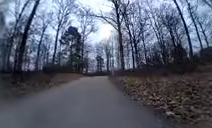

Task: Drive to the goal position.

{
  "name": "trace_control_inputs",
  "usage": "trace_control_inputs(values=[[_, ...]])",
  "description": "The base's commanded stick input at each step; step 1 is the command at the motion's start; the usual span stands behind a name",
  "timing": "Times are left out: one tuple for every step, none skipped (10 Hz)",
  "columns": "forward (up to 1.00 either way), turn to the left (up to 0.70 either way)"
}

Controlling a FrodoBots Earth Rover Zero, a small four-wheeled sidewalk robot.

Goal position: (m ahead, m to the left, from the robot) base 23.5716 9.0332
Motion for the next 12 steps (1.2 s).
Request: trace_control_inputs(values=[[1.0, 0.0], [1.0, 0.0], [1.0, 0.0], [1.0, 0.0], [1.0, 0.0], [1.0, 0.0], [1.0, 0.24], [1.0, 0.4], [1.0, 0.35], [1.0, 0.0], [1.0, 0.0], [1.0, 0.09]])
